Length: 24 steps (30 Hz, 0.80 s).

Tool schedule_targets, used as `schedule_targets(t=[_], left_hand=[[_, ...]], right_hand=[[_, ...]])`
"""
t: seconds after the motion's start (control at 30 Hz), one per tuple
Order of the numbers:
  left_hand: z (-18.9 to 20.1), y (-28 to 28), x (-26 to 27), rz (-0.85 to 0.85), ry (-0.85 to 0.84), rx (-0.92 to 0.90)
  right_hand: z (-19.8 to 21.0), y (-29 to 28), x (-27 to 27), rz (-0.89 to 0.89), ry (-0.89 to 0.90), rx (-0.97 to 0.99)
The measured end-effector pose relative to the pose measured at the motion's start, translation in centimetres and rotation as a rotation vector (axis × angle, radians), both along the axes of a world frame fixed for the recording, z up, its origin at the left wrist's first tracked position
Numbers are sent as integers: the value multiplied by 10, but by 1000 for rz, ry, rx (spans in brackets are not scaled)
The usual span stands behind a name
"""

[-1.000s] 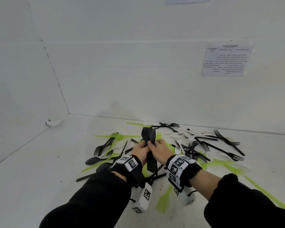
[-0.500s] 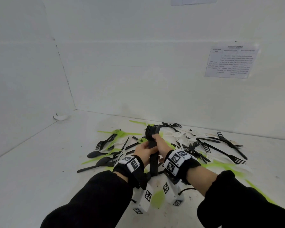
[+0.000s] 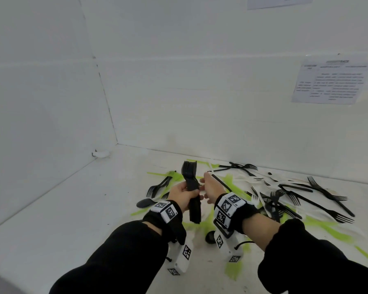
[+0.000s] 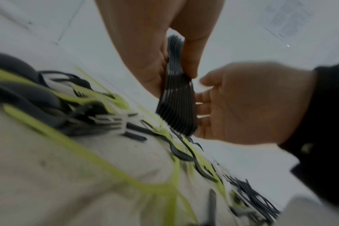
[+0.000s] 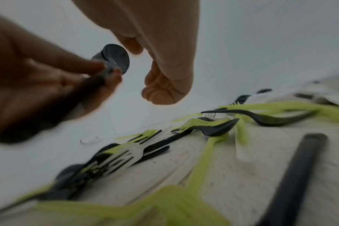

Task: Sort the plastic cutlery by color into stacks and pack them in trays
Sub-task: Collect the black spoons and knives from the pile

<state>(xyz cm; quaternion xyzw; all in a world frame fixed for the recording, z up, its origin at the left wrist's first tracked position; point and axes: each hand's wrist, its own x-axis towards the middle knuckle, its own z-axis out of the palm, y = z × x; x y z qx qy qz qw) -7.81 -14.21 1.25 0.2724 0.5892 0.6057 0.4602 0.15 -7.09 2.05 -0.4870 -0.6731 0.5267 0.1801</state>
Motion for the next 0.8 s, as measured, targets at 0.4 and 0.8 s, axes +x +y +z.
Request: schedule_targets(t=[0.4, 0.8], left_hand=[[18, -7, -91, 113, 39, -42], [14, -3, -110, 112, 49, -22]], right_hand=[[-29, -38, -71, 988, -770, 700], [-26, 7, -58, 734, -895, 750]])
